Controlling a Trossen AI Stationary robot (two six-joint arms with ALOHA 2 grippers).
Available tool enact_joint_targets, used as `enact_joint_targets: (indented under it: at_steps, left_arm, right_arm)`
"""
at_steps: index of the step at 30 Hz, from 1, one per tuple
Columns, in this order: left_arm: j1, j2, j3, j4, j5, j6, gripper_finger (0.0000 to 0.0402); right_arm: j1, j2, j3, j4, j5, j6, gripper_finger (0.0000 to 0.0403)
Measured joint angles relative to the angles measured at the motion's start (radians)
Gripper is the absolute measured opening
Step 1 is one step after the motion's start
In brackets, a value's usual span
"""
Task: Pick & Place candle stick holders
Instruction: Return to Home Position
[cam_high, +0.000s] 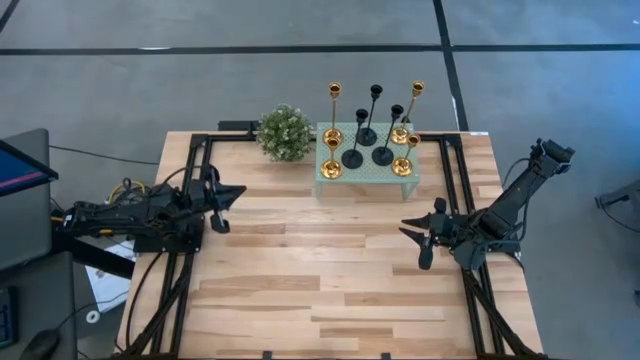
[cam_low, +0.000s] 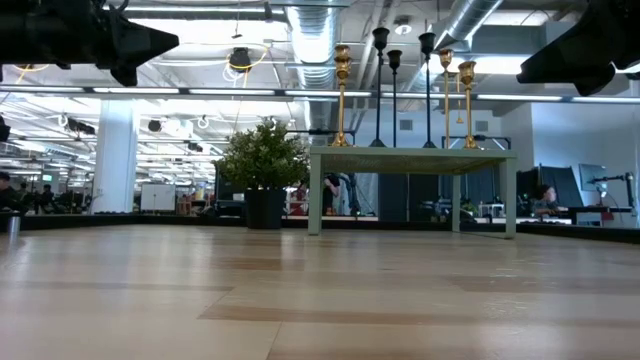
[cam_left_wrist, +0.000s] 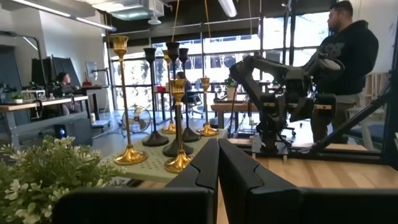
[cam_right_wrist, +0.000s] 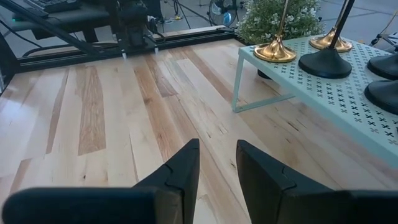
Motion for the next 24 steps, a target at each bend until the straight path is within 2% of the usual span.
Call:
enact_joint_targets:
  at_steps: [7, 15, 18, 24]
  left_arm:
    - [0.0, 0.0, -0.003, -0.094, 0.001, -0.017, 0.0008]
    - [0.0, 0.0, -0.108, -0.101, -0.004, -0.109, 0.0008]
    - [0.0, 0.003, -0.109, -0.136, -0.008, -0.141, 0.0008]
    - [0.0, 0.0, -0.109, -0.138, -0.011, -0.135, 0.0008]
  right_arm:
    - [0.0, 0.0, 0.0, 0.003, 0.0, 0.0, 0.0098]
    - [0.0, 0.0, 0.0, 0.003, 0.001, 0.006, 0.0098]
    - [0.0, 0.0, 0.0, 0.003, 0.002, 0.007, 0.0098]
    - [0.007, -0.003, 0.0, 0.007, 0.057, 0.017, 0.0098]
